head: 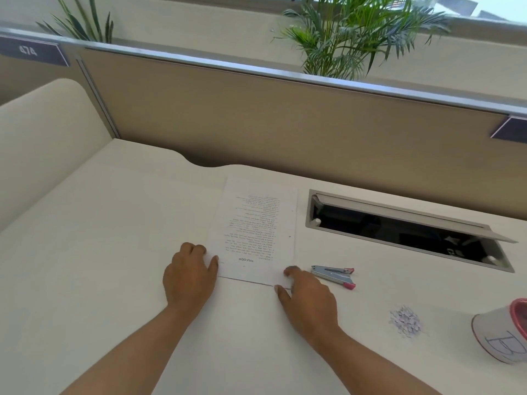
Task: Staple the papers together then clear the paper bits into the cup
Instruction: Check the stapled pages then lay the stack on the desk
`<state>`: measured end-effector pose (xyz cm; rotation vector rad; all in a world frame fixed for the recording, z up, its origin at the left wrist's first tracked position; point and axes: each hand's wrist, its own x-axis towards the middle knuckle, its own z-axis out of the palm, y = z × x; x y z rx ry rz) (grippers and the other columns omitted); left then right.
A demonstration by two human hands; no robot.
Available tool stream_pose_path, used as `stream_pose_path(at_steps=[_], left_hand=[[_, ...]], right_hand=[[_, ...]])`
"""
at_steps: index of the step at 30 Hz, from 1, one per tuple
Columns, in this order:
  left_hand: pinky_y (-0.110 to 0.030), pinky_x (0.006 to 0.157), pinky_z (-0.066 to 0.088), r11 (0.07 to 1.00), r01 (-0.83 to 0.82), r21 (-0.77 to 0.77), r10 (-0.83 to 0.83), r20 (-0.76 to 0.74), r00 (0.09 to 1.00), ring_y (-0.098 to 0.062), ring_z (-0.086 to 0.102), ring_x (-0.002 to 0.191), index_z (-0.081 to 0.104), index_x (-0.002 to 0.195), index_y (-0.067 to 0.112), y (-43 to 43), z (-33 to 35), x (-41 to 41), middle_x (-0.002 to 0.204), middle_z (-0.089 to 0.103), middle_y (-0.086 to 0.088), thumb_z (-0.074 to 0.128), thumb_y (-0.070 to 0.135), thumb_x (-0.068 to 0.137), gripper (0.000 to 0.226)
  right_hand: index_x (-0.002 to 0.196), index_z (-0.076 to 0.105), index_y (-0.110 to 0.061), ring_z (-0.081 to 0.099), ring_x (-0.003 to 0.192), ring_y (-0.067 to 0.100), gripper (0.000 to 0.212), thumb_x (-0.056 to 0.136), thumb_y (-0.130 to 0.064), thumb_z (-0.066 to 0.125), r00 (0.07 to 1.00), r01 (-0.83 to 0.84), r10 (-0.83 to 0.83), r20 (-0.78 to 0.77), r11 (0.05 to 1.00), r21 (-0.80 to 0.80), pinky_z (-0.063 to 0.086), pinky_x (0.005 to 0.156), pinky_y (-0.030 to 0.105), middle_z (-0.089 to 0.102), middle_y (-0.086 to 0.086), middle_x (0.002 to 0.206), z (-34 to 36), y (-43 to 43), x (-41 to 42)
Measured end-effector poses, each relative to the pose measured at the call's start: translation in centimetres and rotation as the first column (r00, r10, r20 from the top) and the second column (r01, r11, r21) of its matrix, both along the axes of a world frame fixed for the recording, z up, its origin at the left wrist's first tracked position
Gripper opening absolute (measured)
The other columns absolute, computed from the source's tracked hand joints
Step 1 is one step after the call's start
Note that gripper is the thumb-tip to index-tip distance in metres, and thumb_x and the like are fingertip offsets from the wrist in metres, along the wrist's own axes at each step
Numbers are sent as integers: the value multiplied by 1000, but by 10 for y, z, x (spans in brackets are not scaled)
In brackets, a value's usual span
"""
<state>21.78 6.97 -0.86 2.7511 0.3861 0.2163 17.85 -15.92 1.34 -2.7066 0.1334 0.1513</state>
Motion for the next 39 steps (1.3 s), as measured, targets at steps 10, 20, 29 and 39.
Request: stream_pose_path(at_steps=[10, 20, 29, 39], left_hand=[[-52, 118, 22, 959, 151, 238, -107, -189, 976, -25, 56, 122, 62, 126, 19, 3, 10, -8, 126, 63, -1, 40, 58, 98, 53], [-41, 98, 53, 887, 439, 147, -425, -115, 898, -24, 69, 116, 74, 113, 8, -41, 7, -89, 120, 74, -8, 4, 54, 102, 85], [-31, 115, 6, 700, 712, 52, -669, -300, 680, -21, 65, 123, 69, 126, 14, -98, -19, -170, 136, 66, -3, 19, 58, 101, 71], [-31, 116, 3, 685, 729, -4, -693, -310, 650, -23, 59, 130, 62, 135, 11, -130, -30, -180, 144, 59, -5, 11, 60, 101, 78]], right_hand=[[150, 28, -27, 53, 122, 21, 63, 95, -58, 35, 980, -168, 158, -123, 983, -78, 47, 92, 36, 48, -2, 138, 9, -10, -18], [146, 36, -29, 24, 146, 9, 59, 94, -56, 39, 993, -111, 108, -43, 990, -89, 22, 116, 27, 28, -11, 159, 7, -59, -108], [152, 25, -27, 7, 151, 12, 84, 80, -69, 14, 996, 36, -45, -75, 993, -116, 10, 119, 26, 11, -8, 164, -1, -101, -207], [147, 37, -23, 22, 146, 9, 58, 95, -44, 49, 990, 100, -101, -98, 995, -19, 18, 117, 23, 28, -8, 158, 7, -119, -232]])
